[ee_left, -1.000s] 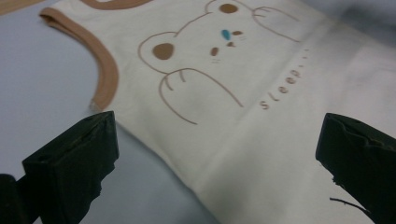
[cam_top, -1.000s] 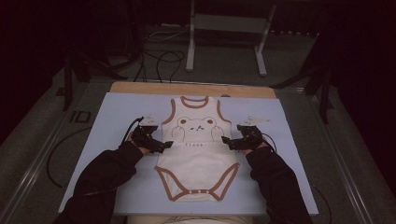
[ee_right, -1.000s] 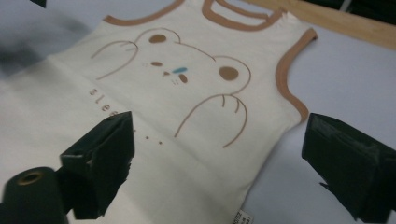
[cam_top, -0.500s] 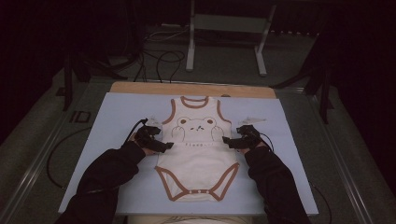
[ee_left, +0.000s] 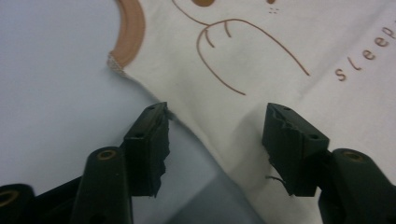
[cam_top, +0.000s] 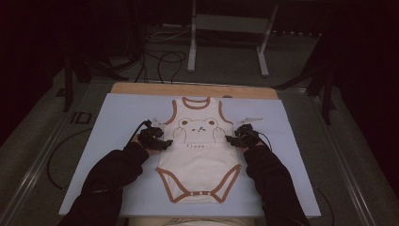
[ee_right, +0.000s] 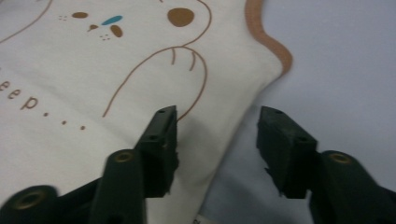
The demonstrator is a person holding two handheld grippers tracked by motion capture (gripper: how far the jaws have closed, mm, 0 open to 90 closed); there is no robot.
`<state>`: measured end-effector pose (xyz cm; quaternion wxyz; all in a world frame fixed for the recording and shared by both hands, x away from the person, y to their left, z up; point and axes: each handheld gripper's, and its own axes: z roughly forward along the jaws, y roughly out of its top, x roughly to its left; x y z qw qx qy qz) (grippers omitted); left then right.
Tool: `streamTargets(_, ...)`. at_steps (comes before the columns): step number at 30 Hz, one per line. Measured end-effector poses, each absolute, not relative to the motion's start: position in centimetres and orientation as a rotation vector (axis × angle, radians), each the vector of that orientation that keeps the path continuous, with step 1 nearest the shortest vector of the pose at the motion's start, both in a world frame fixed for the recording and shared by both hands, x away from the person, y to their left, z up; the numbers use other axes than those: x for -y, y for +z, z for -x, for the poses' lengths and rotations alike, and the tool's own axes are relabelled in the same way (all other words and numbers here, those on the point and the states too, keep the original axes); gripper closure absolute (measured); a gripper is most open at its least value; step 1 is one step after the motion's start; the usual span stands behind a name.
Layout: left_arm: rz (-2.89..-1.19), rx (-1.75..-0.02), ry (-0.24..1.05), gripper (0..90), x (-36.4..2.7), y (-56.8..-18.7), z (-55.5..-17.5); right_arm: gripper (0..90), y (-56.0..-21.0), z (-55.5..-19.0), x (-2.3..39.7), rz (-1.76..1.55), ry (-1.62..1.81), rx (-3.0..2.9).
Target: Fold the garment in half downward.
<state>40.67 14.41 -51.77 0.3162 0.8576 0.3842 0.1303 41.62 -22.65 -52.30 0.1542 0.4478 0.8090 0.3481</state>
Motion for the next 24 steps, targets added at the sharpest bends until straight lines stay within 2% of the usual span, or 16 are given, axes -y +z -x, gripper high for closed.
streamTargets(8, -2.247, -1.037, 0.33, 52.8, -14.2, -51.7, -40.8, 71.8, -52.1, -41.5, 22.3, -1.234, 0.951, -2.348)
streamTargets(9, -2.249, -1.037, 0.33, 52.8, -14.1, -51.7, -40.8, 71.8, -52.1, -41.5, 22.3, -1.234, 0.951, -2.348)
streamTargets(12, -2.248, -1.05, 0.334, 60.3, -13.8, -51.6, -40.8, 81.4, -52.0, -41.4, 21.9, -1.22, 0.942, -2.366)
streamTargets(14, -2.244, -1.056, 0.329, 67.7, -13.7, -51.6, -40.8, 84.4, -52.0, -41.5, 21.8, -1.227, 0.942, -2.37)
streamTargets(15, -2.245, -1.058, 0.319, 67.7, -13.6, -51.6, -40.8, 84.4, -52.0, -41.5, 21.8, -1.227, 0.942, -2.37)
streamTargets(16, -2.244, -1.06, 0.312, 76.1, -13.5, -51.6, -40.8, 85.3, -52.0, -41.5, 21.8, -1.234, 0.946, -2.372)
streamTargets(18, -2.243, -1.058, 0.293, 83.2, -13.2, -51.5, -40.8, 87.4, -51.9, -41.5, 21.6, -1.226, 0.939, -2.371)
streamTargets(21, -2.241, -1.063, 0.277, 88.3, -13.0, -51.5, -40.8, 88.8, -51.9, -41.5, 21.5, -1.227, 0.934, -2.37)
streamTargets(24, -2.24, -1.054, 0.282, 89.2, -13.1, -51.4, -40.9, 89.8, -51.8, -41.5, 21.5, -1.239, 0.932, -2.365)
